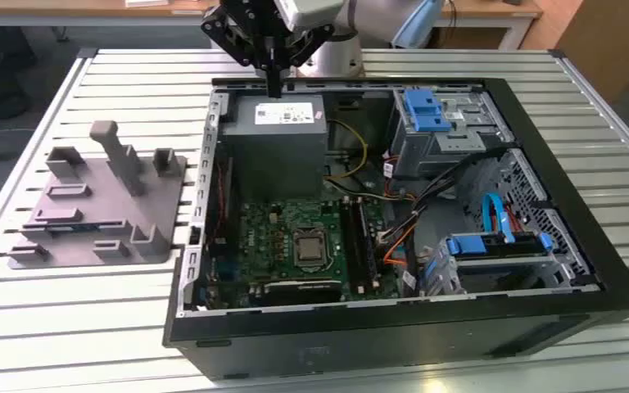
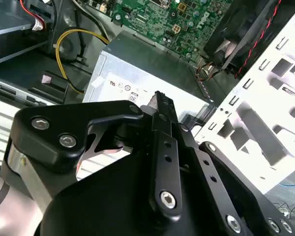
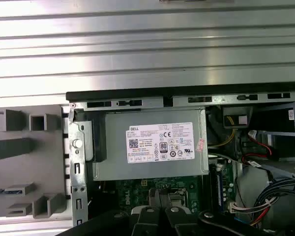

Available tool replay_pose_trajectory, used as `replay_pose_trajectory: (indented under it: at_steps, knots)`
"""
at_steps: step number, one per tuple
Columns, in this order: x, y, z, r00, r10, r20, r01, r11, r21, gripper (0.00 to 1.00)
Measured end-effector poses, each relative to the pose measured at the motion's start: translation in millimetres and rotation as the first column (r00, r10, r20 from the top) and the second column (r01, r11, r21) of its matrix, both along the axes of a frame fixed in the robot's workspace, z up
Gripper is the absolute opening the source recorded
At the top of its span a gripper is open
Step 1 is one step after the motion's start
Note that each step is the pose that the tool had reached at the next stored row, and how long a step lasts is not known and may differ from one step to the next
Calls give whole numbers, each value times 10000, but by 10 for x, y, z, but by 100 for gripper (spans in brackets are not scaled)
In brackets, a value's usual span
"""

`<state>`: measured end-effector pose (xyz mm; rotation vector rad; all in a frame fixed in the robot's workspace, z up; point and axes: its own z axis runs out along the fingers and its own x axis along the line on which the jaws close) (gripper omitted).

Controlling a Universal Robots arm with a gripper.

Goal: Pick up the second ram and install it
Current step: 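Reach for the second ram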

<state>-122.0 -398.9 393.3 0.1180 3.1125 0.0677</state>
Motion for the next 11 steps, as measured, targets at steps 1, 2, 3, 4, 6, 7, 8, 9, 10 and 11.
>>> replay_pose_trajectory:
  at_steps: [1, 2, 3, 4, 6, 7, 8, 9, 10, 11]
  knots:
    - [0, 0, 0, 10000, 0, 0, 0, 10000, 0, 10]
    - [0, 0, 0, 10000, 0, 0, 0, 10000, 0, 10]
    - [0, 0, 0, 10000, 0, 0, 0, 10000, 0, 10]
    - [0, 0, 0, 10000, 0, 0, 0, 10000, 0, 10]
    - [0, 0, 0, 10000, 1, 0, -1, 10000, 0, 10]
    - [-3, 0, 0, 10000, 0, 0, 0, 10000, 0, 10]
    - [-9, 0, 1, 10000, -2, -1, 2, 10000, -1, 10]
    - [-25, 0, 1, 10000, 0, 0, 0, 10000, -2, 10]
    - [-54, 0, 0, 10000, 1, 1, -1, 10000, -1, 10]
    - [-89, 0, 0, 10000, 2, 2, -2, 10000, 0, 10]
